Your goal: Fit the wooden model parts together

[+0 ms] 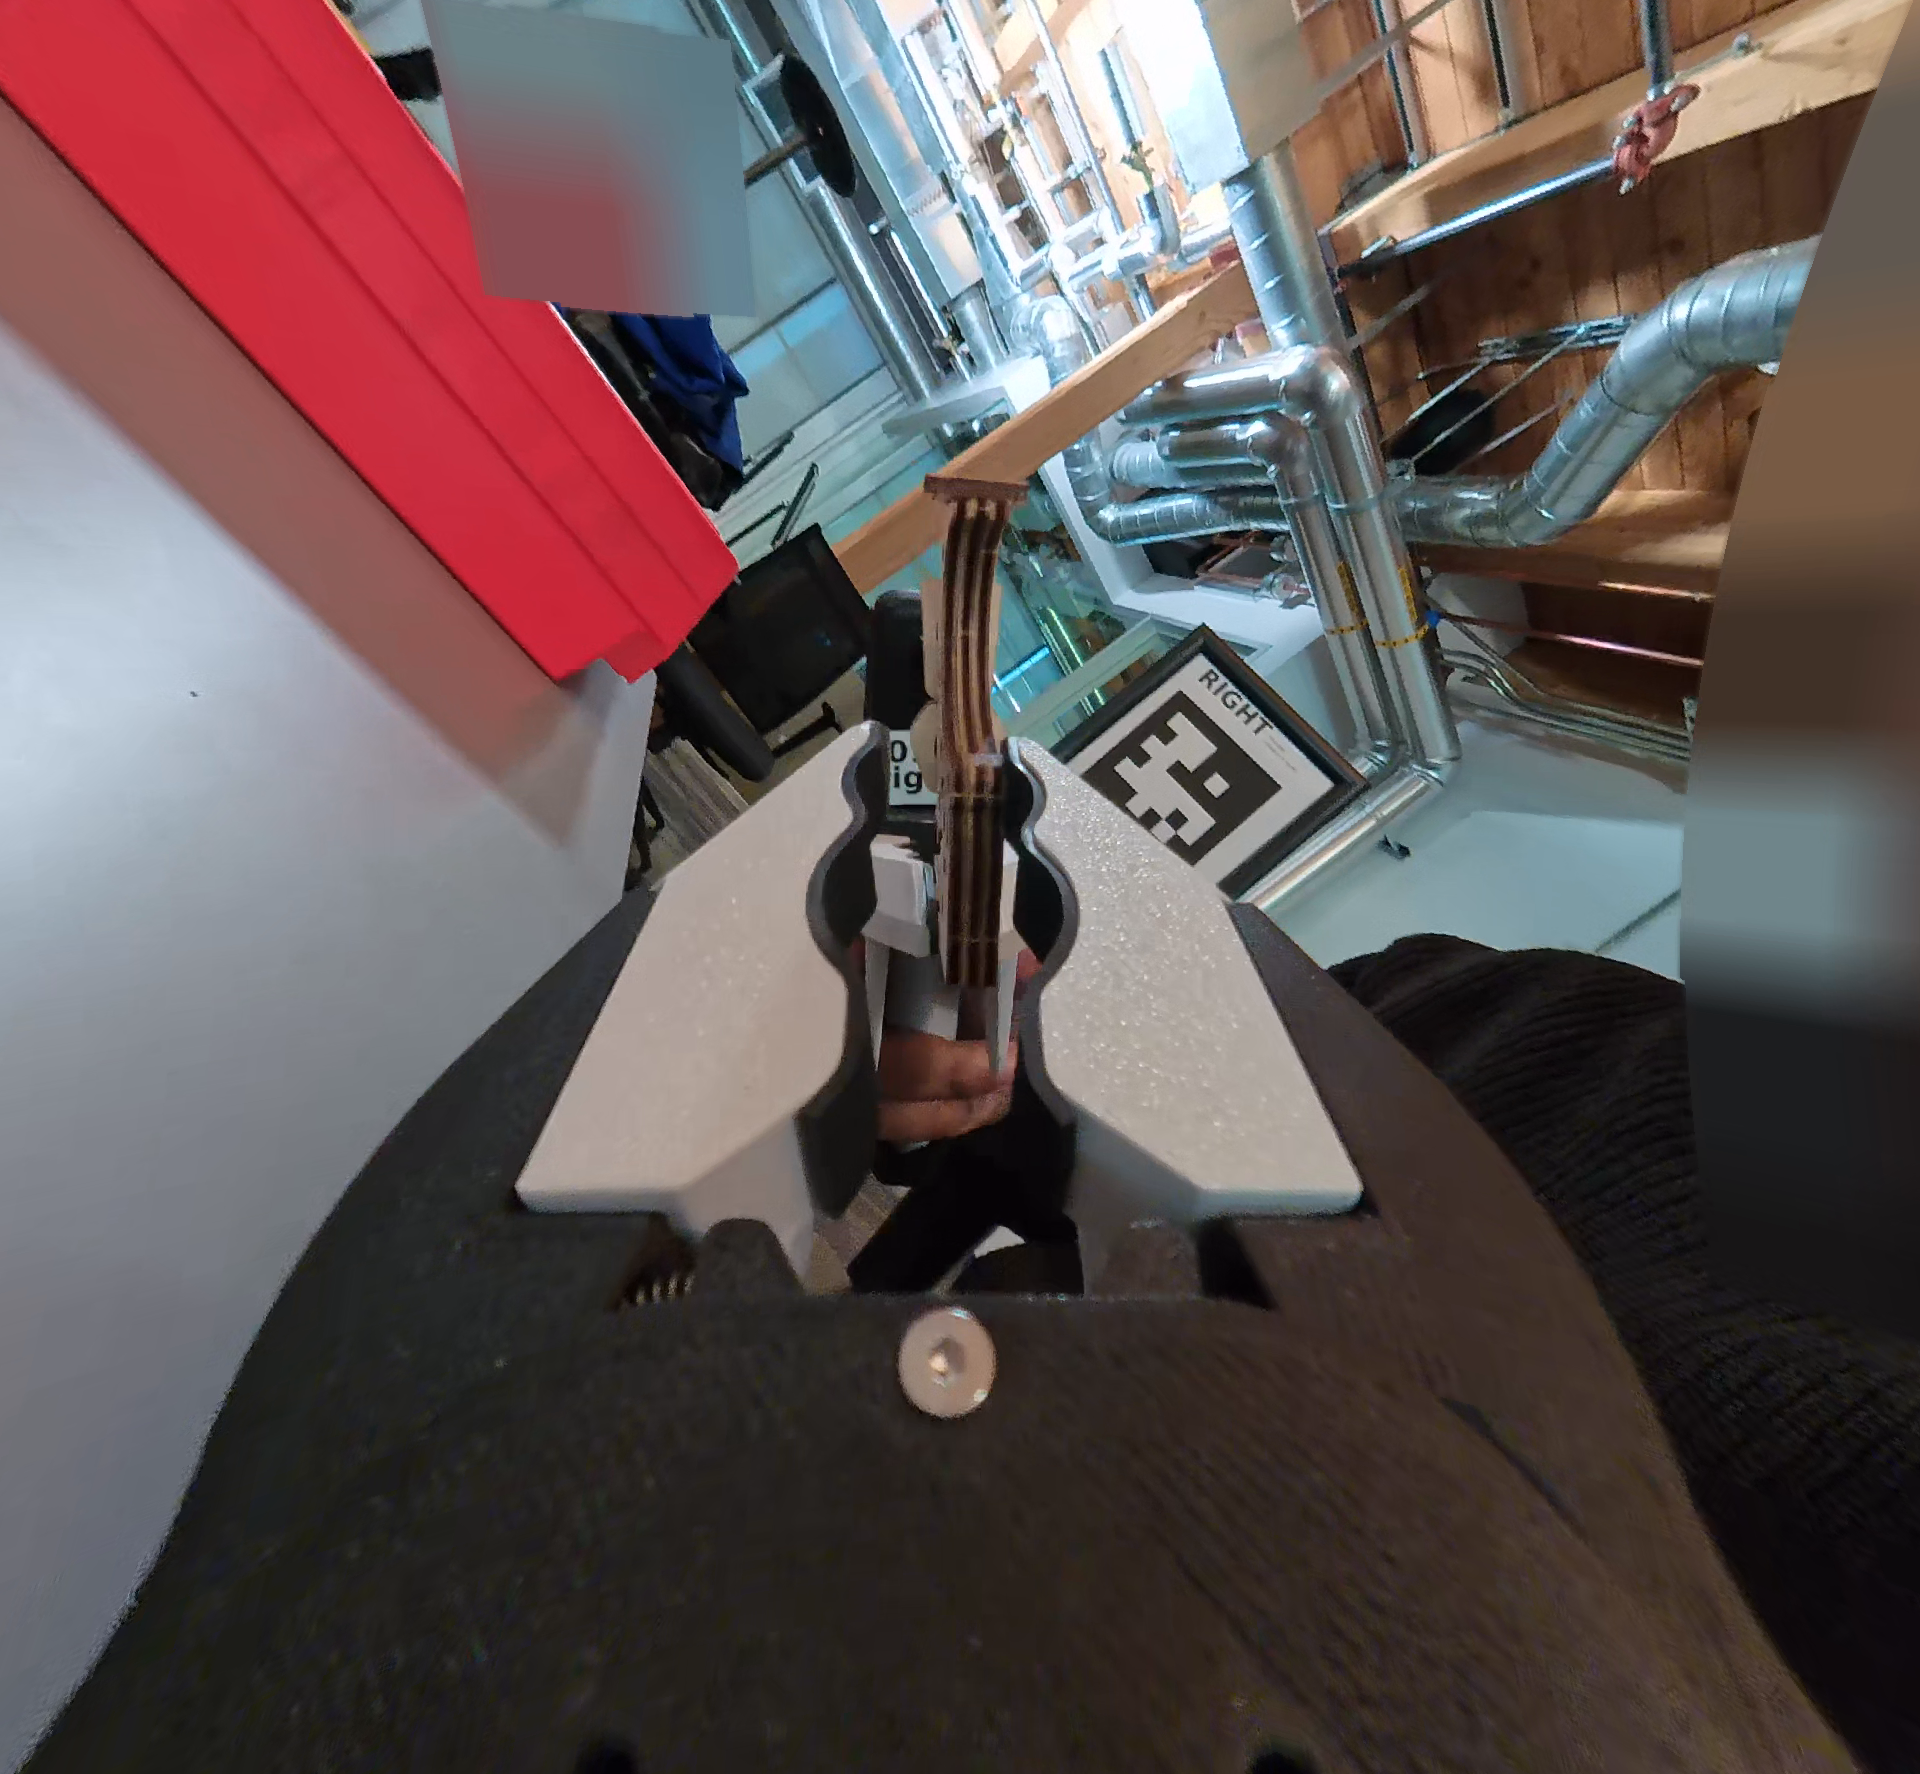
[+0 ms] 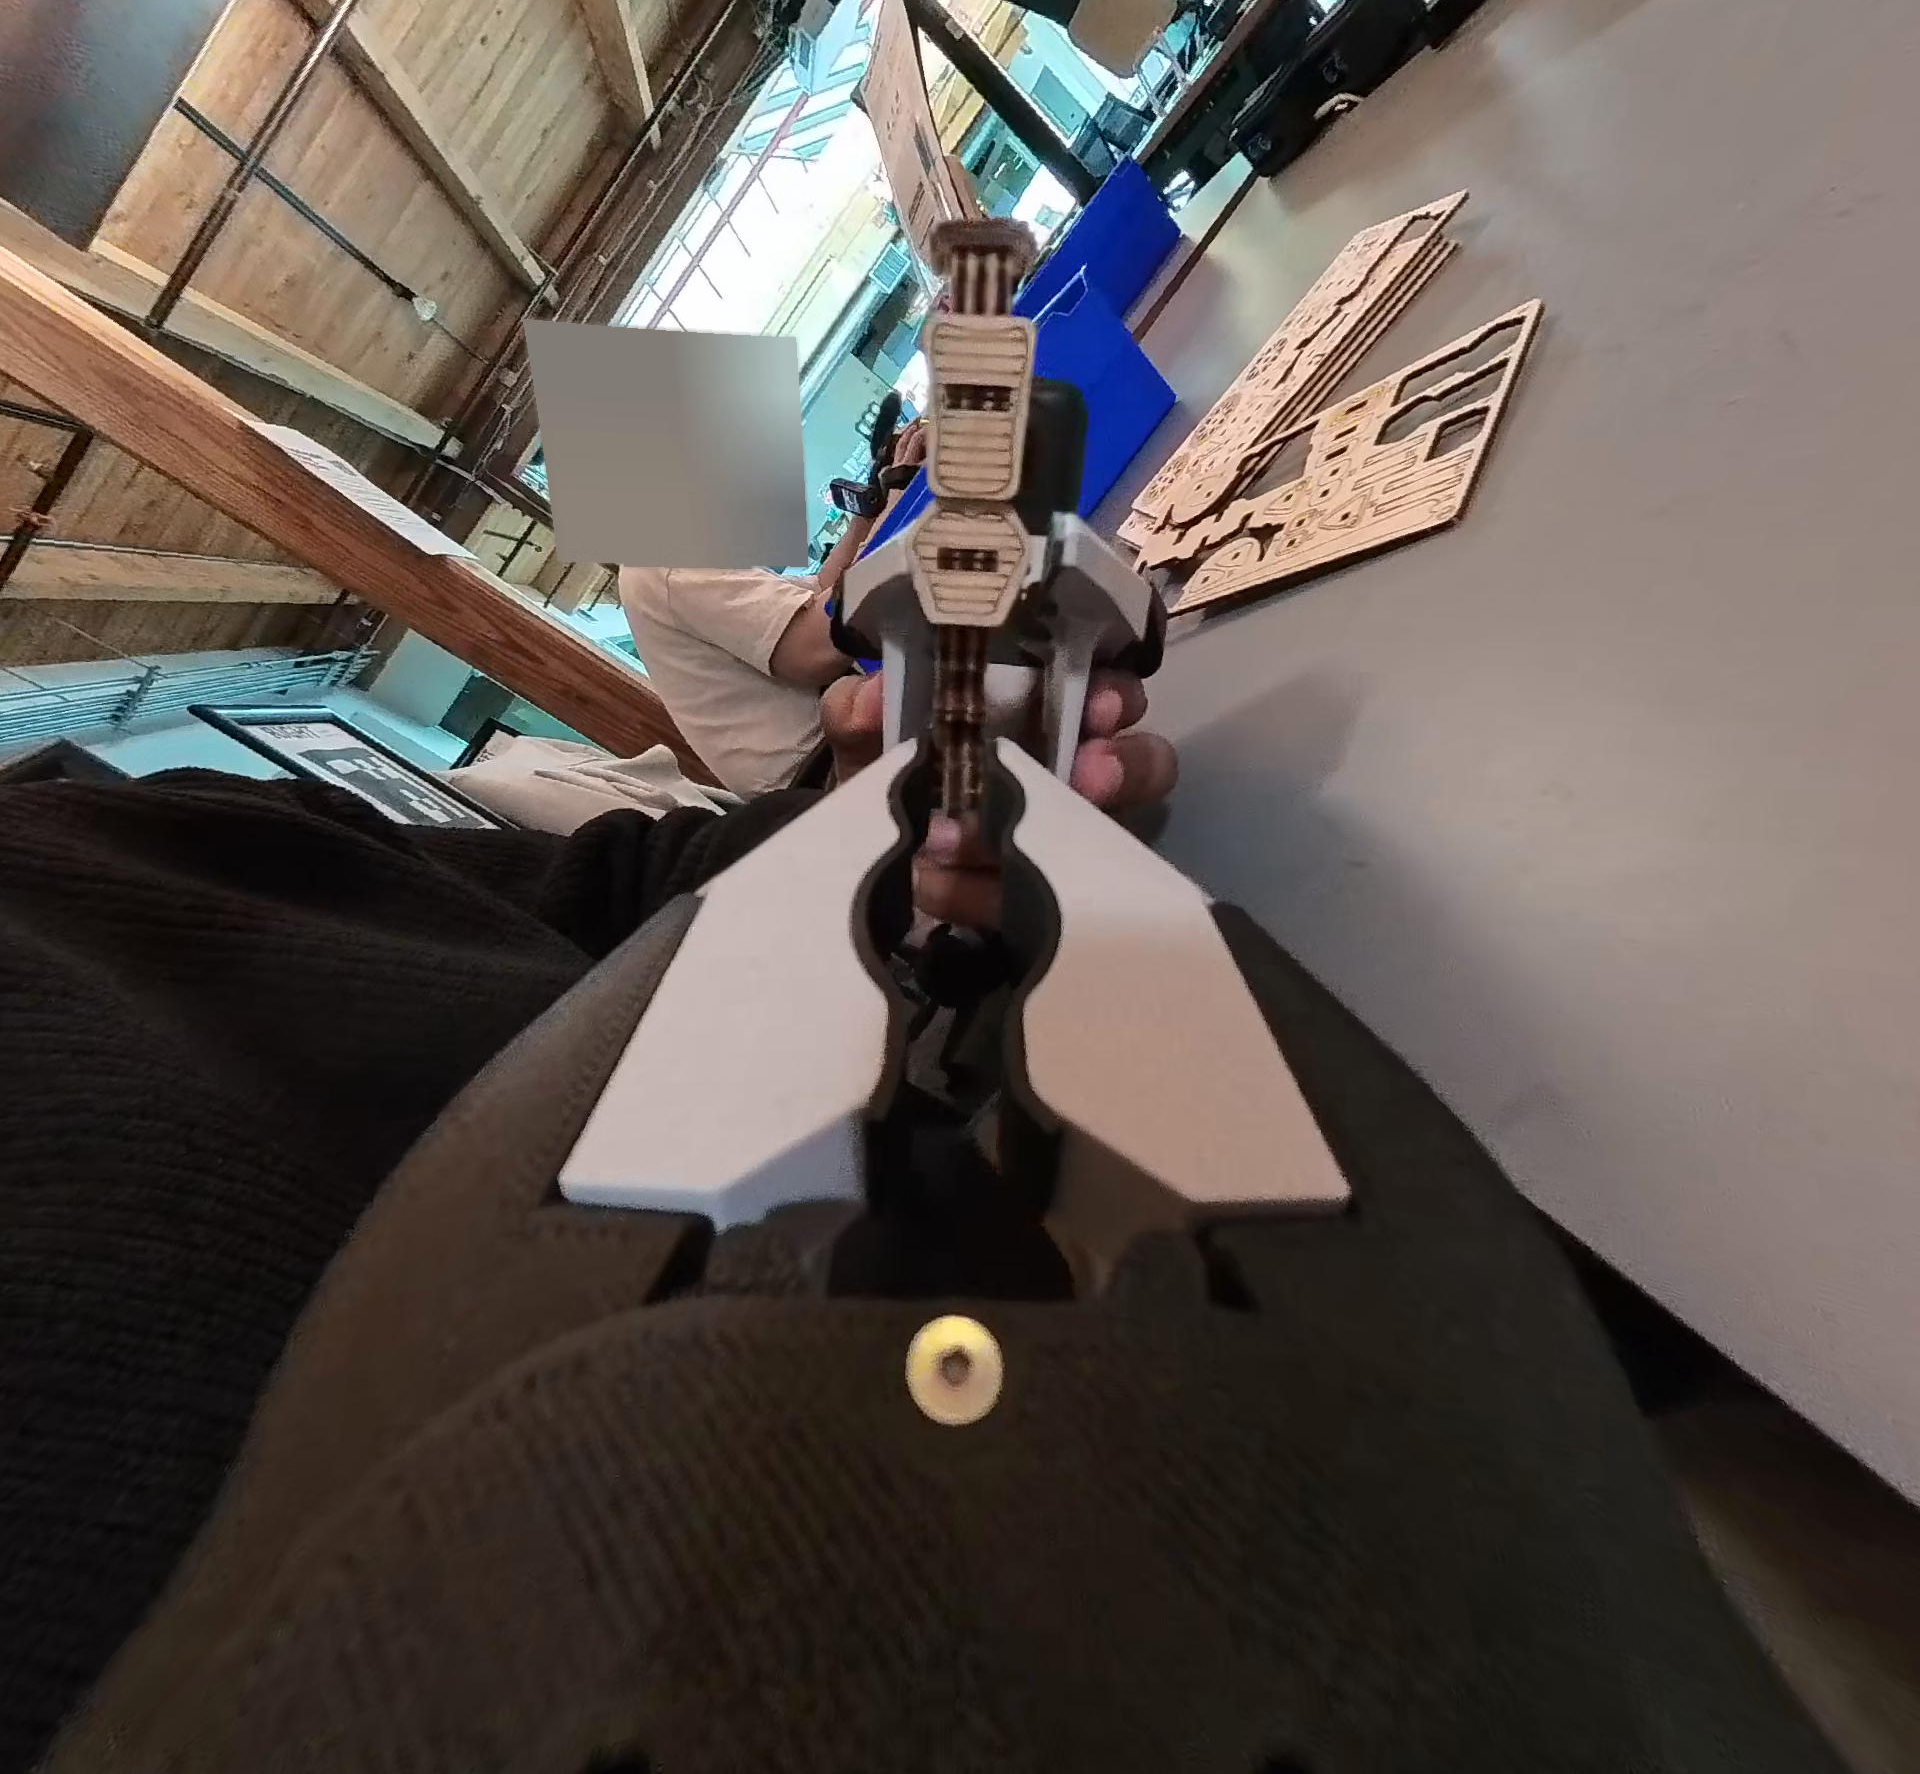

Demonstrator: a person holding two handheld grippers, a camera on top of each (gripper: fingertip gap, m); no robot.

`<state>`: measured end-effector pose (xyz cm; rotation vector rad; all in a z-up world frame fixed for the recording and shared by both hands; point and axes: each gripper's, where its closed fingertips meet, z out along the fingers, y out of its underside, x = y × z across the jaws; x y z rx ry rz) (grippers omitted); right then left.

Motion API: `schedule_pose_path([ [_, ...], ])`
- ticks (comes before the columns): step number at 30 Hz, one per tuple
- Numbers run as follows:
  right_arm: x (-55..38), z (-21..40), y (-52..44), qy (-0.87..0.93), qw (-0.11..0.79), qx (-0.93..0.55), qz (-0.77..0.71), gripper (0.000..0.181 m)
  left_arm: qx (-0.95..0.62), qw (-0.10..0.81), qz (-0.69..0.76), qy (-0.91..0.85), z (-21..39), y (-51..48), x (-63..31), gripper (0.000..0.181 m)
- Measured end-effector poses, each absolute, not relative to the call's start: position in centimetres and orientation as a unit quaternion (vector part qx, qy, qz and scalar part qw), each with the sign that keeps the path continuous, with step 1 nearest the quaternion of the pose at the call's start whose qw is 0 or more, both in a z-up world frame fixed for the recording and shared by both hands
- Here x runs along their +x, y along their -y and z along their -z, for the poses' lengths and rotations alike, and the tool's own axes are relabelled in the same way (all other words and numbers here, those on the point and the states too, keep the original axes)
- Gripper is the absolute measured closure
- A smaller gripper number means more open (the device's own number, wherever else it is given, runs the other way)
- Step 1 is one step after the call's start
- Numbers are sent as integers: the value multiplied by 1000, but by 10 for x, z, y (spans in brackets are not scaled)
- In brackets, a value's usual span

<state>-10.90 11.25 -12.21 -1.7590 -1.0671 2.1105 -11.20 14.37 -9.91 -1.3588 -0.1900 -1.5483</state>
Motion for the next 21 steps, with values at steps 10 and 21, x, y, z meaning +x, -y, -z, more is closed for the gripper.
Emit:
schedule_pose_path([
  [10,-108,119,-114,358,99,-589,-718,172,-572,497,650,60,94,-140,-107,174],
  [21,-66,63,-194,246,321,-536,-741,181,-581,497,644,18,91,-132,-95,174],
])
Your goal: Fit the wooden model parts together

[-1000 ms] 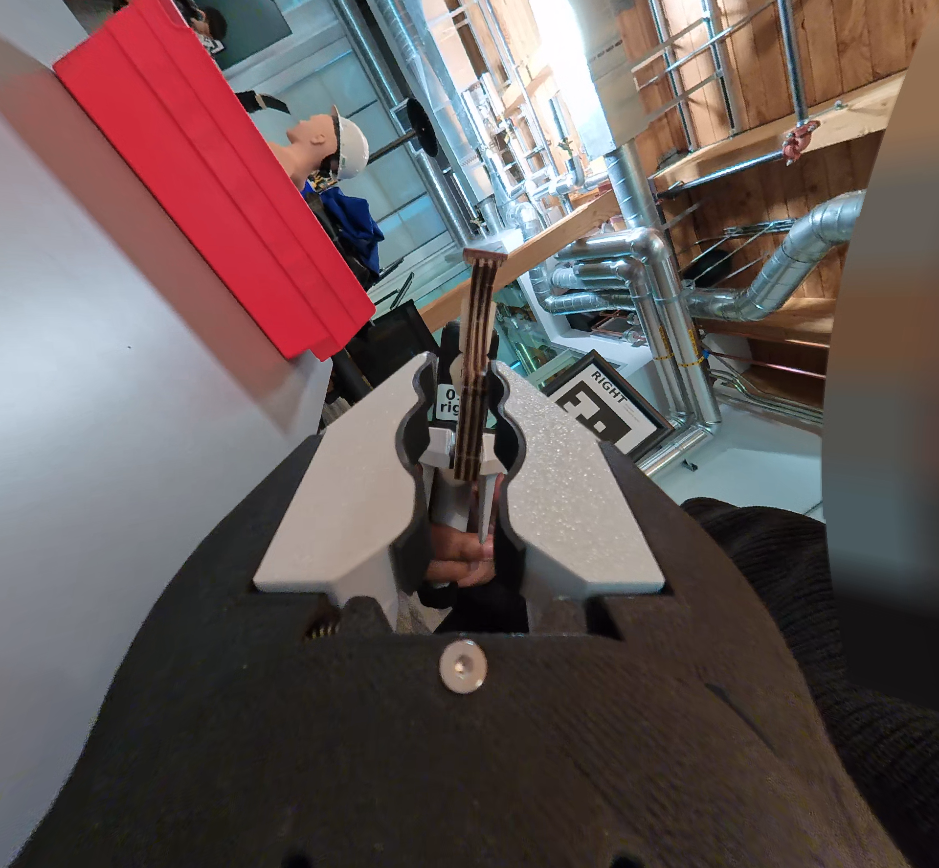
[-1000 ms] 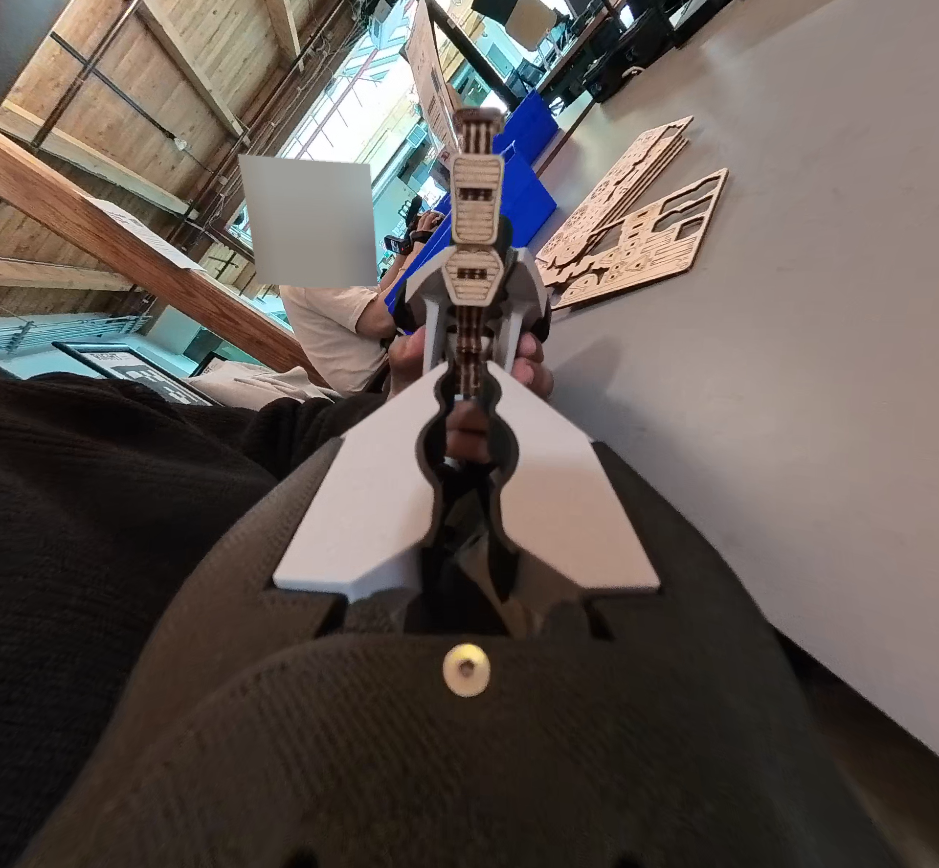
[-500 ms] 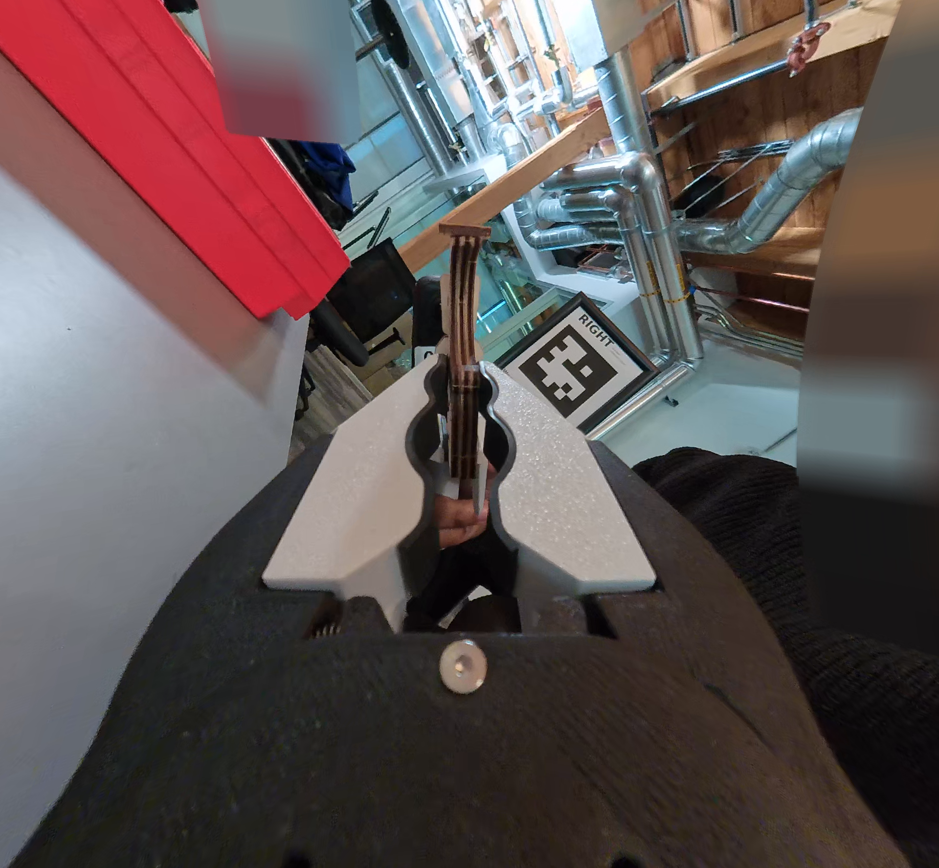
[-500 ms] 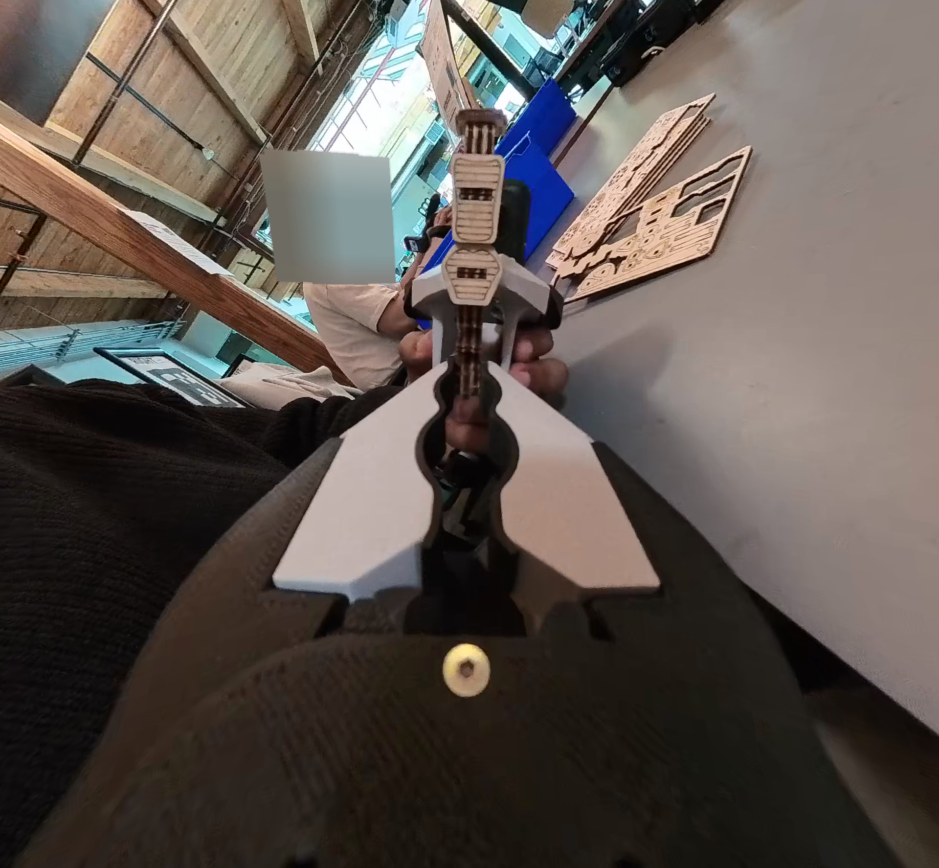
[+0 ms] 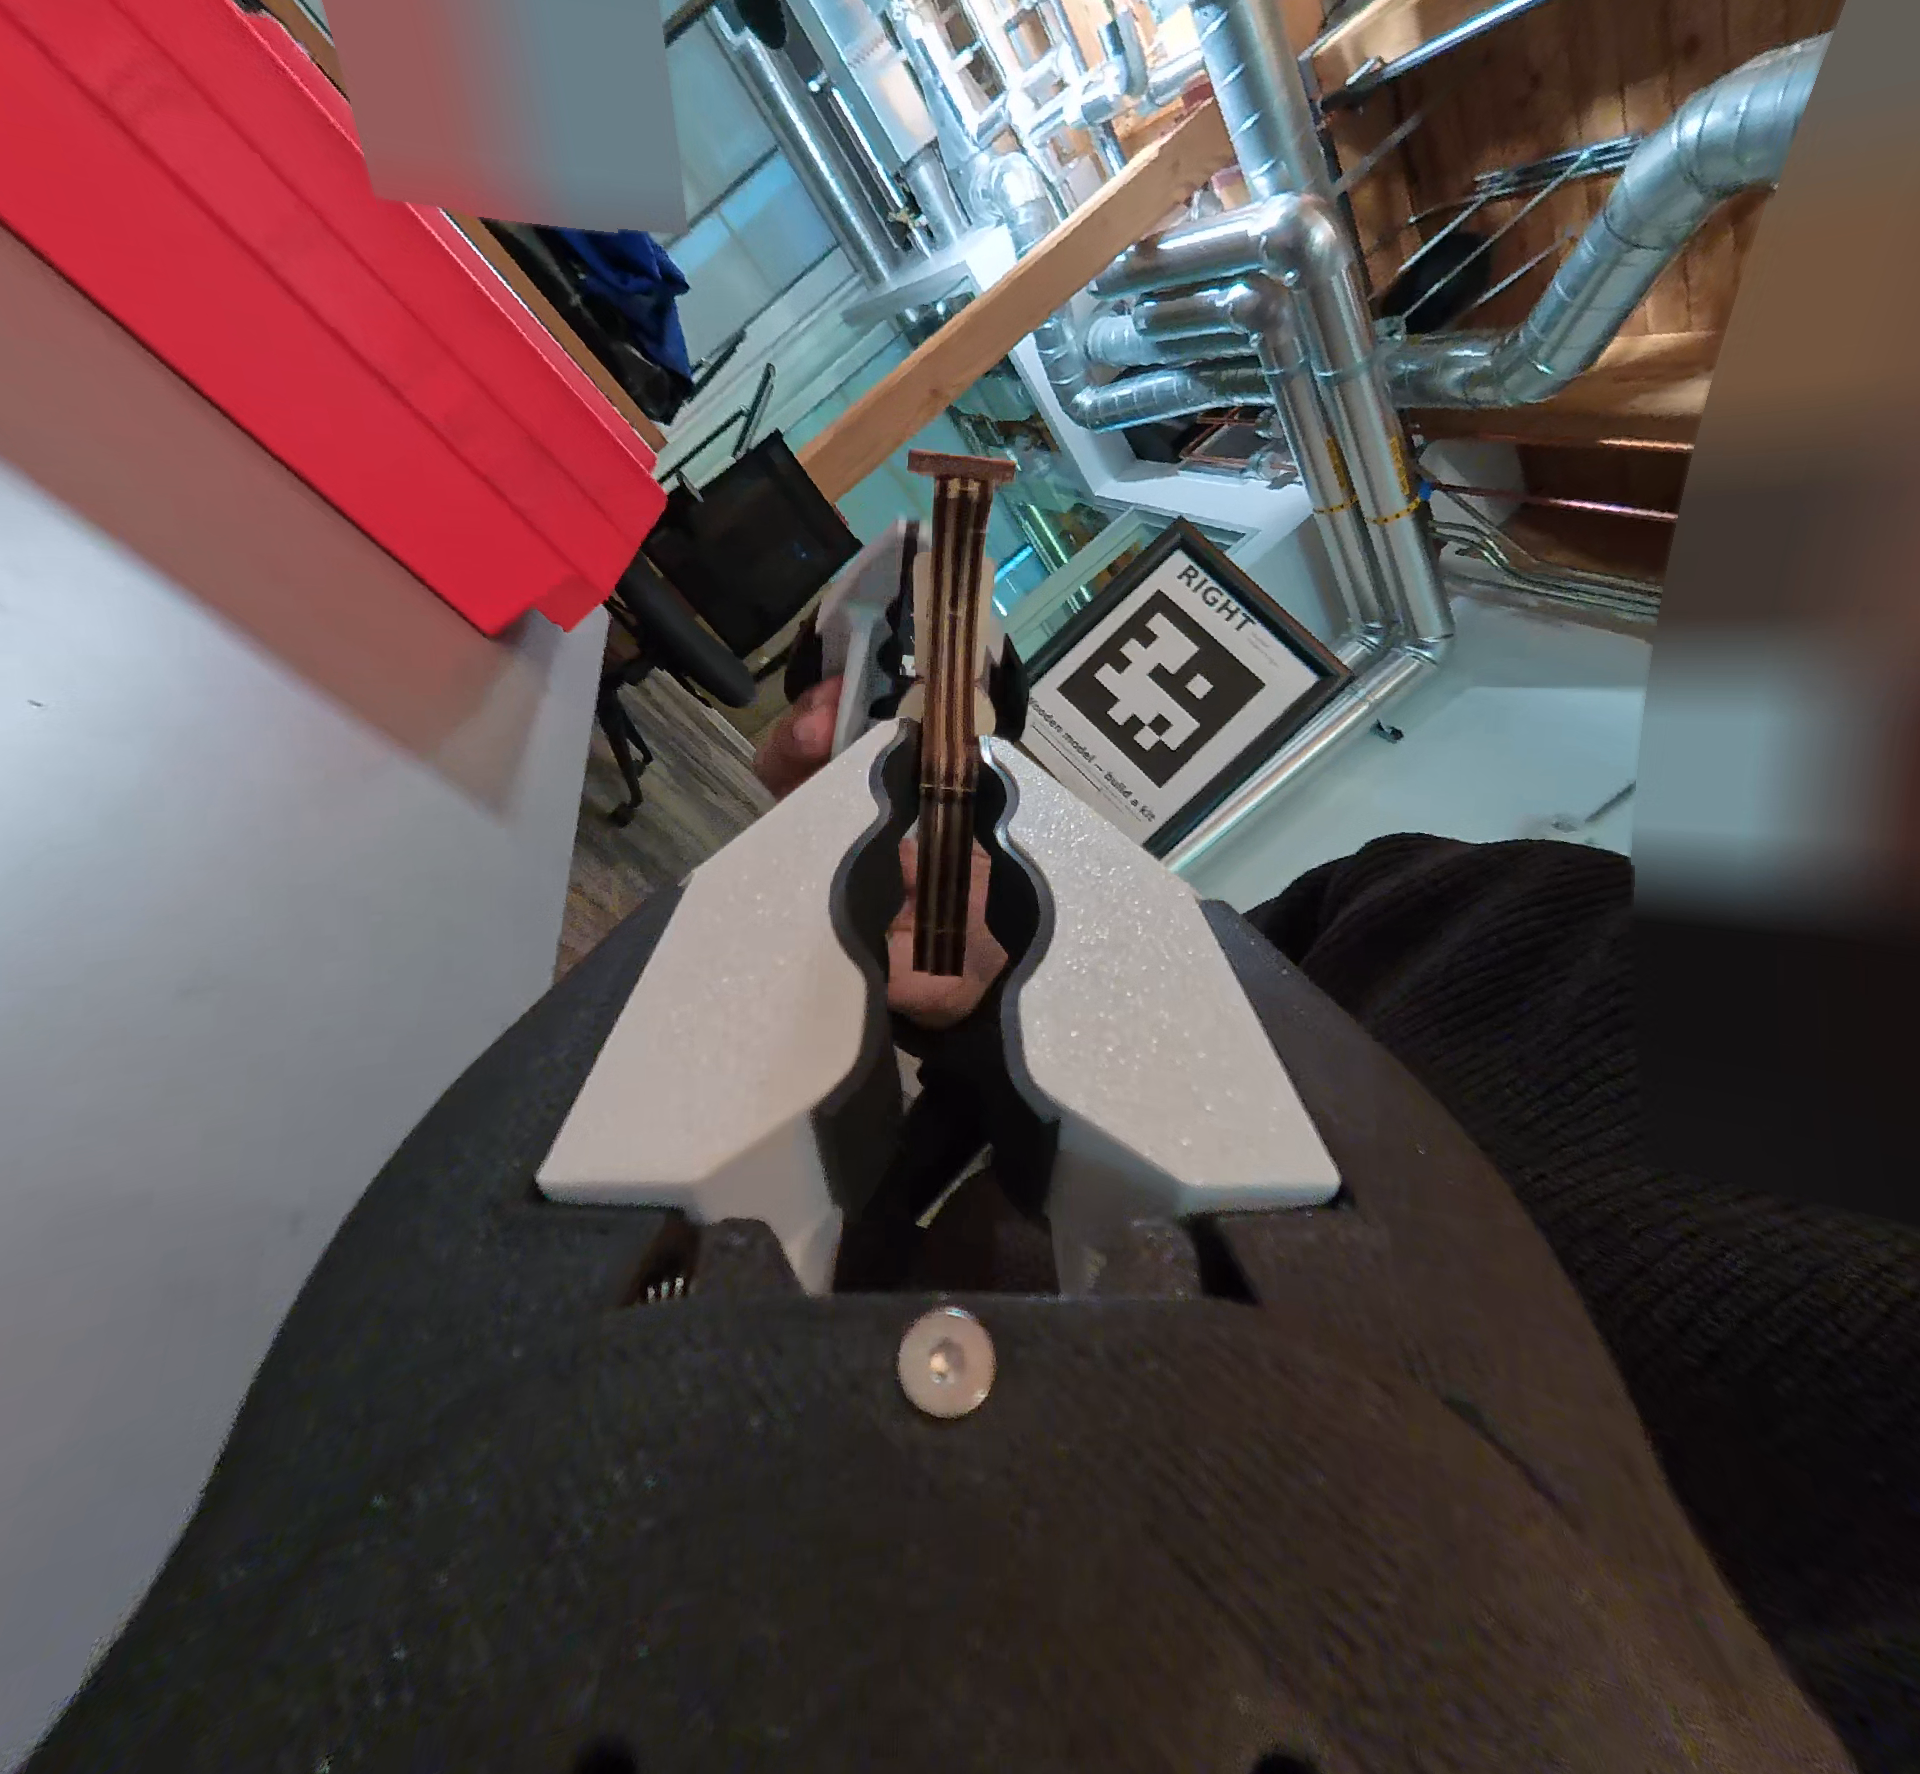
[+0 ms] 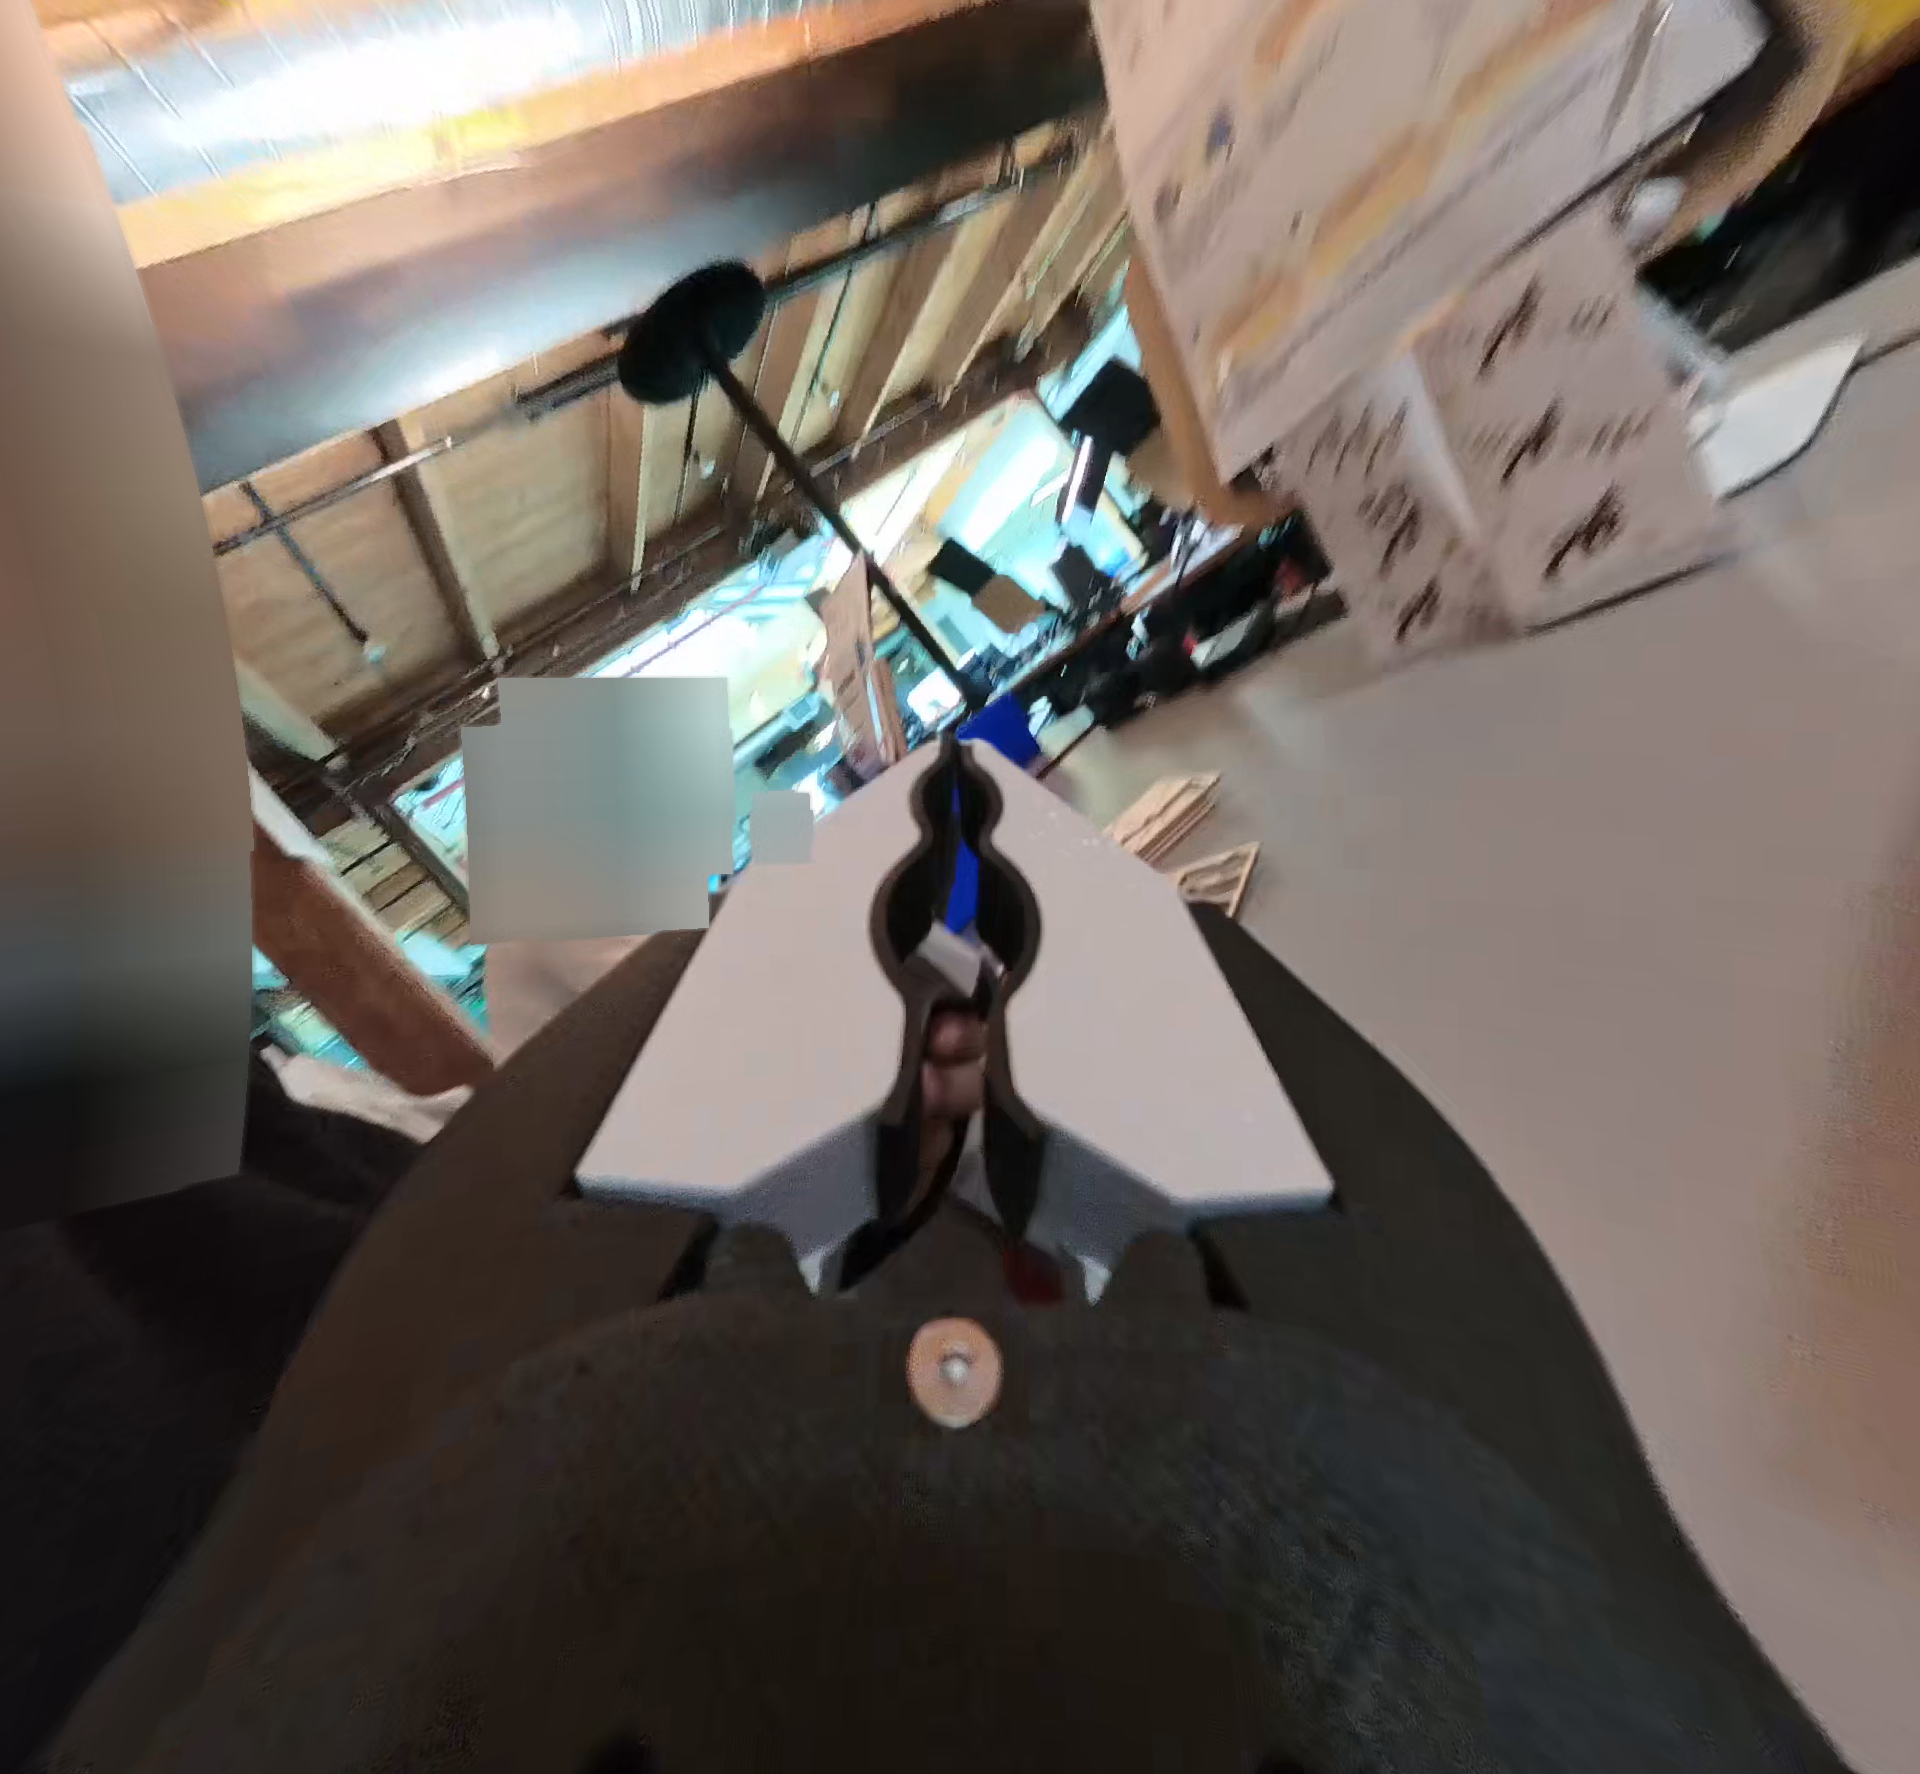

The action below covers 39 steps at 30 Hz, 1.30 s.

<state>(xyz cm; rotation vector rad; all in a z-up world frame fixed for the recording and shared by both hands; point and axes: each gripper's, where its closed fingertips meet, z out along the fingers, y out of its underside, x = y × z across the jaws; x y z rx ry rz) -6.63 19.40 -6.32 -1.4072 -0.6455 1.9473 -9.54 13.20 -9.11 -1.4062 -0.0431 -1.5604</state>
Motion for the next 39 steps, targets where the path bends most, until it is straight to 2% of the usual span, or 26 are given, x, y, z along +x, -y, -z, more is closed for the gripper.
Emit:
schedule_pose_path([
  [2,-59,58,-201,239,345,-528,-738,181,-577,489,654,16,91,-130,-91,174],
  [3,-61,59,-197,247,339,-529,-738,176,-576,485,657,17,92,-130,-89,174],
  [7,-85,75,-162,302,264,-542,-738,156,-574,472,669,18,94,-130,-84,174],
  [9,-93,87,-148,340,236,-556,-721,159,-574,471,670,19,94,-130,-83,174],
  [13,-79,68,-168,309,307,-539,-721,166,-570,468,675,20,93,-129,-83,174],
  [15,-77,67,-170,295,305,-537,-730,171,-570,466,677,17,93,-129,-82,174],
  [18,-89,79,-155,316,254,-554,-727,171,-569,460,682,19,95,-128,-80,174],
  [24,-72,63,-178,271,300,-533,-743,171,-562,452,692,24,94,-128,-80,174],
  [29,-89,79,-158,314,259,-556,-724,167,-568,444,693,24,98,-128,-77,174],
  [34,-69,60,-180,273,314,-529,-739,172,-566,441,696,21,97,-127,-76,174],
  [39,-91,82,-154,322,245,-562,-722,165,-569,436,696,22,99,-127,-73,174],
])
